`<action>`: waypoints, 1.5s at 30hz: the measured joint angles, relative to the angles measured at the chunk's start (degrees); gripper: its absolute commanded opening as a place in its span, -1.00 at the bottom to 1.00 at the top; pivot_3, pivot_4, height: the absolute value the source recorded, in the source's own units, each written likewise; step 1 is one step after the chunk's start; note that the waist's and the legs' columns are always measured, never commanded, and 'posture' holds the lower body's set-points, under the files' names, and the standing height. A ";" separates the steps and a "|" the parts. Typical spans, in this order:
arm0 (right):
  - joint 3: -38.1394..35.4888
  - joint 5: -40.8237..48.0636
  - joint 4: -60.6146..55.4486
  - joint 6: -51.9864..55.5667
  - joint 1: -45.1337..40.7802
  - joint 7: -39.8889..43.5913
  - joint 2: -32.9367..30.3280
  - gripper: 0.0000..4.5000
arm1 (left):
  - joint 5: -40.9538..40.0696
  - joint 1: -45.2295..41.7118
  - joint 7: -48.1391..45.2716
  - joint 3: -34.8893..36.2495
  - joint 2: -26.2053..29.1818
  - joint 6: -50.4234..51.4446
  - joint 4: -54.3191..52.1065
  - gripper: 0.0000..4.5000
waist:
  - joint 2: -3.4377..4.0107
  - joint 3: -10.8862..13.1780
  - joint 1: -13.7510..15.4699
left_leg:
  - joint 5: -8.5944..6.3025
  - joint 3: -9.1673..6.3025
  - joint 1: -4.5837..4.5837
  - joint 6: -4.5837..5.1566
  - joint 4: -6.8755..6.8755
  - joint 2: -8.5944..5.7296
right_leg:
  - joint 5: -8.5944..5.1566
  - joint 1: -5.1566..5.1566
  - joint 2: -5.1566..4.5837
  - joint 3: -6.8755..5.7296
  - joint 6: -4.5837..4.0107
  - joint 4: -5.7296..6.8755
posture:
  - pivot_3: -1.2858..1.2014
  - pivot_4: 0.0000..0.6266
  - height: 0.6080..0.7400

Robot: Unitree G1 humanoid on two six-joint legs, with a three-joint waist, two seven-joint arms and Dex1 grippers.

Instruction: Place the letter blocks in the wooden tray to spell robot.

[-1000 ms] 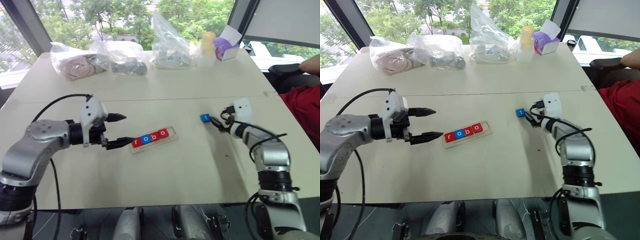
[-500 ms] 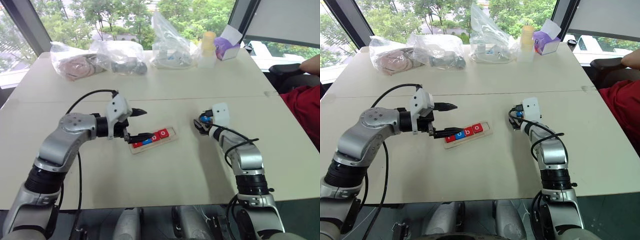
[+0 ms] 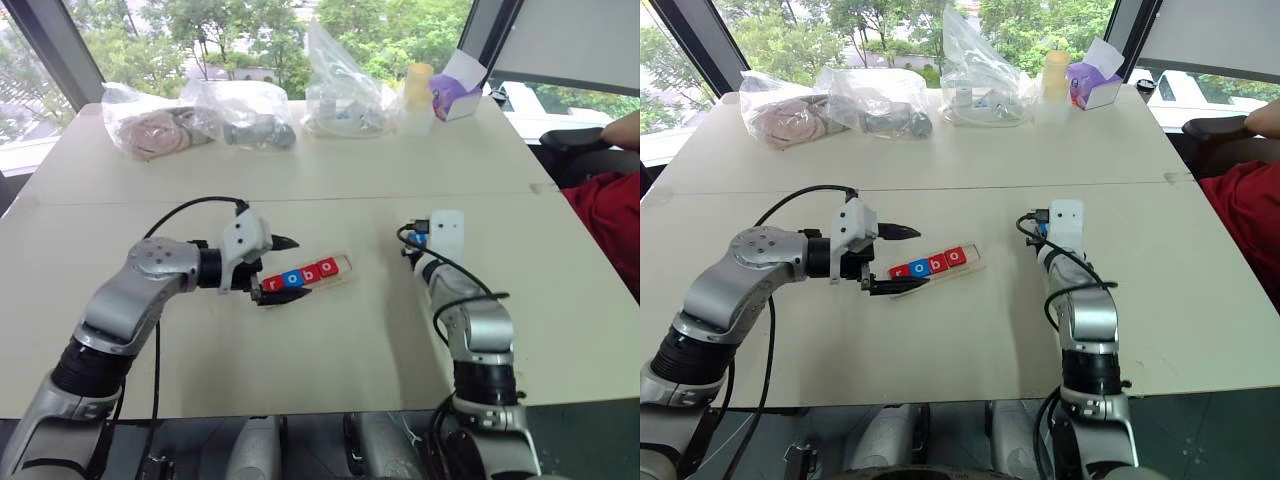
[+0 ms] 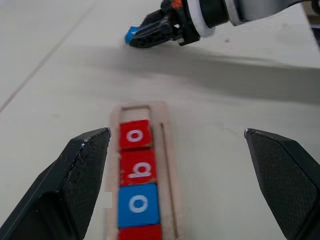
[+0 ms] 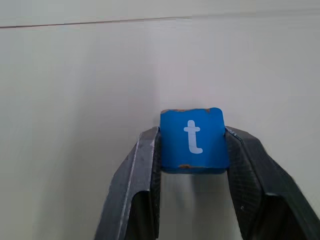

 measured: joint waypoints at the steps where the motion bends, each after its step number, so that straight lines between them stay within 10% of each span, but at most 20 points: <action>1: 0.34 0.01 -2.56 2.10 1.23 -0.73 1.18 -0.47 | 0.00 -0.09 -0.77 -0.38 0.00 0.09 -0.02 1.00 | 0.00 0.00 0.00 | 0.00 0.00 -0.01 0.00 0.01 0.00 | 0.00 -0.01 0.00 0.00 0.00 0.00 | 0.03 -0.52 1.00; 11: 2.09 0.29 -14.78 14.28 7.18 -1.23 3.23 -0.47 | 1.18 -6.10 -8.19 -5.83 -2.38 -1.78 4.67 1.00 | -0.03 -0.03 -0.10 | 0.03 0.09 0.04 -0.05 0.10 -0.07 | -0.02 0.04 0.06 0.02 -0.02 -0.03 | 0.03 -0.52 1.00; 17: 1.95 1.93 -15.01 14.09 7.58 -0.89 3.25 0.80 | 2.03 -7.76 -9.81 -6.68 -4.14 -3.40 7.93 1.00 | -0.03 -0.03 -0.18 | 0.03 0.08 0.04 -0.04 0.08 -0.05 | -0.02 0.04 0.06 0.02 -0.01 -0.04 | 0.03 -0.52 1.00; 21: 0.52 4.61 -15.40 11.31 7.97 3.77 0.29 0.80 | 2.07 -7.76 -10.76 -6.57 -3.36 -3.85 9.20 1.00 | -0.02 -0.02 -0.09 | 0.03 0.08 0.02 -0.04 0.10 -0.04 | -0.02 0.04 0.01 0.04 0.00 -0.06 | 0.03 -0.52 1.00; 31: -0.33 14.75 5.51 -21.57 9.67 54.30 -41.20 0.80 | 1.31 -5.48 -14.21 -0.67 5.81 -3.60 9.67 1.00 | -0.07 0.03 -0.28 | 0.00 0.24 0.13 0.01 0.06 -0.07 | -0.07 0.27 0.07 -0.05 0.06 -0.25 | 0.03 -0.52 1.00; 45: 10.92 8.06 40.99 -50.48 -5.19 76.26 -44.27 0.80 | -5.27 13.24 -5.47 15.80 13.72 8.88 -4.86 1.00 | -0.07 0.07 -0.05 | 0.00 0.24 0.16 0.00 0.12 0.04 | -0.04 0.27 -0.03 -0.01 0.04 -0.17 | 0.03 -0.52 1.00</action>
